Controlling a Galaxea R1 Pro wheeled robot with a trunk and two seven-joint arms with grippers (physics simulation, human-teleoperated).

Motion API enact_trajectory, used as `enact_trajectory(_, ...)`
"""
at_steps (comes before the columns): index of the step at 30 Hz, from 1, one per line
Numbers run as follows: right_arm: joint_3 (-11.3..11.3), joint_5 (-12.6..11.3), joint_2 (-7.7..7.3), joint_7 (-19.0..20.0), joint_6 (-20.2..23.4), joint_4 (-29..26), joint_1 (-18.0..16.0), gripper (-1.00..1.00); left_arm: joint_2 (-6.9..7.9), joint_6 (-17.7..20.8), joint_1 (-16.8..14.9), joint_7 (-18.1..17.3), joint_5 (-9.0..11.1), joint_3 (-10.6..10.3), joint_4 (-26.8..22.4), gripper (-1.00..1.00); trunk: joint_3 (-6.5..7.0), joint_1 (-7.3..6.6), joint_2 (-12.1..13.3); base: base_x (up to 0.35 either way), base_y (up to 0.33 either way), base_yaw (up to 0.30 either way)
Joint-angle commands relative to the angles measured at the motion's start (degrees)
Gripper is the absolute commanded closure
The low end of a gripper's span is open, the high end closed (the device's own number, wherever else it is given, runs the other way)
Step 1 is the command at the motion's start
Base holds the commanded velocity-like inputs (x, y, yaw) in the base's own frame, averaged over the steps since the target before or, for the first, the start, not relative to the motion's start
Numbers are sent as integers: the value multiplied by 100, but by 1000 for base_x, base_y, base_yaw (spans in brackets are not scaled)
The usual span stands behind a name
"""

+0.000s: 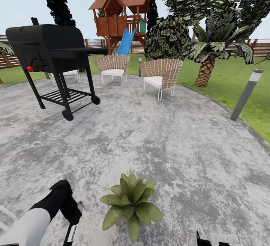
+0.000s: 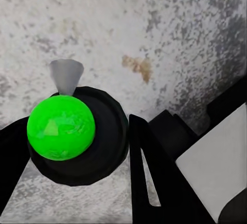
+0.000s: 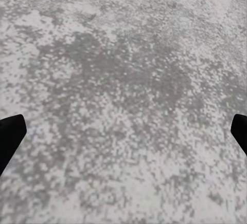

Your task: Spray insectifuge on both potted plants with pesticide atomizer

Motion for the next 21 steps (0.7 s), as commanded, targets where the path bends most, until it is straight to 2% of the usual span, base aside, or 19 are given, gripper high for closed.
enact_trajectory(1, -26, 62, -1, -39, -20, 10, -5, -100, -1, 27, 26, -44, -37, 35, -4, 100, -5, -1, -2, 0, 0, 0)
enact_trajectory(3, -26, 62, -1, -39, -20, 10, -7, -100, -11, 6, 47, -90, -19, 55, -6, 100, -5, -1, -2, 0, 0, 0)
enact_trajectory(7, -26, 62, -1, -39, -20, 10, -5, -100, -141, 21, -14, -96, -13, 50, -88, 100, -5, -1, -2, 0, 0, 0)
enact_trajectory(9, -26, 62, -1, -39, -20, 10, -5, -100, -182, 15, -21, -98, -12, -156, -107, 100, -5, -1, -2, 0, 0, 0)
enact_trajectory(12, -26, 62, -1, -39, -20, 10, -5, -100, -204, 15, -110, -102, -10, -776, -119, 100, -5, -1, -2, 0, 0, 0)
enact_trajectory(13, -26, 62, -1, -39, -20, 10, -5, -100, -186, 13, -127, -102, -13, -844, -122, 100, -5, -1, -2, 0, 0, 0)
enact_trajectory(17, -25, 62, -1, -39, -20, 10, -6, -100, -129, 14, -317, -158, 18, -899, -270, 100, -5, -1, -2, 0, 0, 0)
enact_trajectory(21, -26, 62, -1, -39, -20, 10, -7, -100, -110, -2, -383, -513, 24, -882, -370, 100, -5, -1, -2, 0, 0, 0)
